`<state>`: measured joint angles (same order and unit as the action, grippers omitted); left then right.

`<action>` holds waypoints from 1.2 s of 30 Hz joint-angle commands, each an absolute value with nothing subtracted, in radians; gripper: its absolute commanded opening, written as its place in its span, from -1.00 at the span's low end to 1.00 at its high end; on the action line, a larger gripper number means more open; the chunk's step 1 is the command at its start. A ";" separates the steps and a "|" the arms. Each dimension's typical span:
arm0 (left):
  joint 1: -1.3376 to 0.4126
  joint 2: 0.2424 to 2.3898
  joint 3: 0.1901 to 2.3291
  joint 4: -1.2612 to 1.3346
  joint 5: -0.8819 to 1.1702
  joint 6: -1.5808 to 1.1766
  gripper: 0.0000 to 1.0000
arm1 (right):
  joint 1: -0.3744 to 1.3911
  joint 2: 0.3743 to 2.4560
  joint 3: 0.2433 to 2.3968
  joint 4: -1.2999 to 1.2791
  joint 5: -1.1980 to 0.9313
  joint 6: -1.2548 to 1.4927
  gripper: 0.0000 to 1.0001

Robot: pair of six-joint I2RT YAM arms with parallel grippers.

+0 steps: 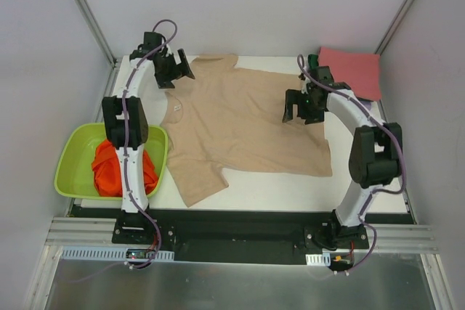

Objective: Fold and stack the t-shirts
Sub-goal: Flatten out the tshirt, then grap the side of the flattened tshirt closest away from the robot with both arms

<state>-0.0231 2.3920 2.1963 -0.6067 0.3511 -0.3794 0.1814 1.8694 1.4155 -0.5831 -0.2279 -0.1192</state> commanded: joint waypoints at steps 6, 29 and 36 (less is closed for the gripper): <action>-0.210 1.714 1.601 -0.615 0.164 -0.420 0.98 | 0.239 1.315 1.008 -0.514 -0.071 -0.002 0.93; -0.736 1.040 0.572 -0.661 -0.052 -0.994 0.17 | 0.173 0.827 0.603 -0.370 0.107 0.106 0.93; -0.755 1.141 0.588 -0.661 -0.029 -0.945 0.07 | 0.170 0.862 0.609 -0.373 0.127 0.101 0.93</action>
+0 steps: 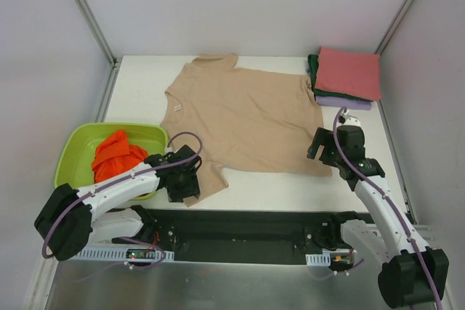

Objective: Fold and stack the t-shirts
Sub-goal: Grap the side of the flattened tshirt closest away from the robot with both arms

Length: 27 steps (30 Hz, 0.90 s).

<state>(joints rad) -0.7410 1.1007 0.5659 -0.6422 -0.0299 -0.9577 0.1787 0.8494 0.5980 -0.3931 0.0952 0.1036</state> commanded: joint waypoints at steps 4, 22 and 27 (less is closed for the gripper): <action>-0.753 1.186 0.583 -0.661 -0.037 -0.942 0.04 | 0.172 0.870 0.609 -0.376 0.124 0.098 0.93; -0.758 1.135 0.592 -0.660 -0.038 -0.907 -1.00 | 0.153 0.876 0.647 -0.604 0.262 0.228 0.93; -0.758 1.051 0.574 -0.660 -0.089 -0.884 -1.00 | 0.121 0.850 0.601 -0.684 0.322 0.299 0.94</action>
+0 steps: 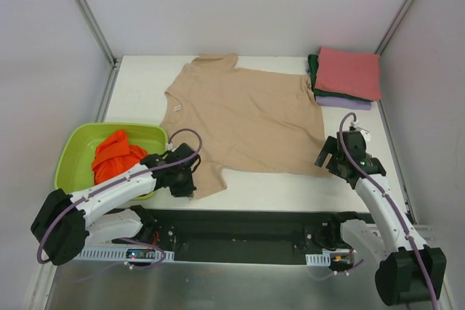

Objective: Fold and stack the t-shirts
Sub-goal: Grap the side of the flattened tshirt closest away from the robot with both arms

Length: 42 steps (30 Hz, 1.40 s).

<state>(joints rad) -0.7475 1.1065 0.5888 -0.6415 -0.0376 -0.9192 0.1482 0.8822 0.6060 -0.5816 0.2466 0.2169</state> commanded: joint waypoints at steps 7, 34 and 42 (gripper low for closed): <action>-0.756 1.077 0.584 -0.643 -0.084 -0.880 -1.00 | 0.092 0.902 0.554 -0.577 0.259 0.291 0.53; -0.756 1.131 0.578 -0.591 -0.005 -0.848 -1.00 | 0.051 1.143 0.502 -0.468 0.138 0.285 -0.25; -0.758 1.109 0.569 -0.591 -0.003 -0.853 -1.00 | 0.022 1.150 0.526 -0.442 0.129 0.272 -0.19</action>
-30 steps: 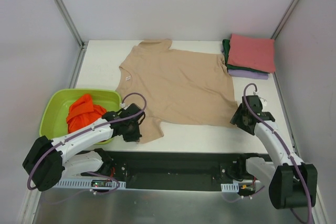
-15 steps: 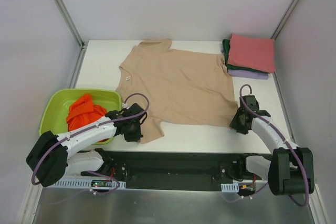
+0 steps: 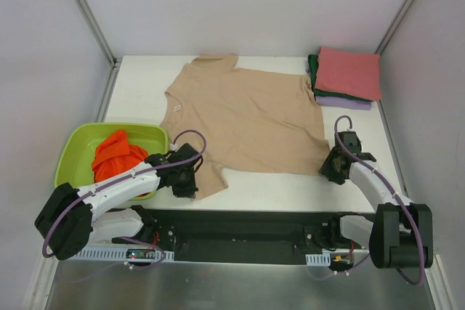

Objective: Fold and stack the t-shirts
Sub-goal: Grap the side of the flattened tshirt closest away from the robot with both arms

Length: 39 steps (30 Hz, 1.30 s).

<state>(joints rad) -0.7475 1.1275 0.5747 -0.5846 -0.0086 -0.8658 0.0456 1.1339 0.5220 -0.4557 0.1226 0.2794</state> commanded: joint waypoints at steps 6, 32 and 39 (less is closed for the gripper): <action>-0.758 1.124 0.577 -0.591 -0.002 -0.850 -1.00 | 0.003 1.184 0.534 -0.399 0.075 0.259 -0.16; -0.758 0.896 0.589 -0.807 0.077 -0.836 -1.00 | 0.003 0.736 0.486 -0.836 -0.023 0.390 -0.85; -0.756 0.807 0.666 -0.804 0.026 -0.816 -1.00 | 0.003 0.779 0.505 -0.809 -0.021 0.380 -0.88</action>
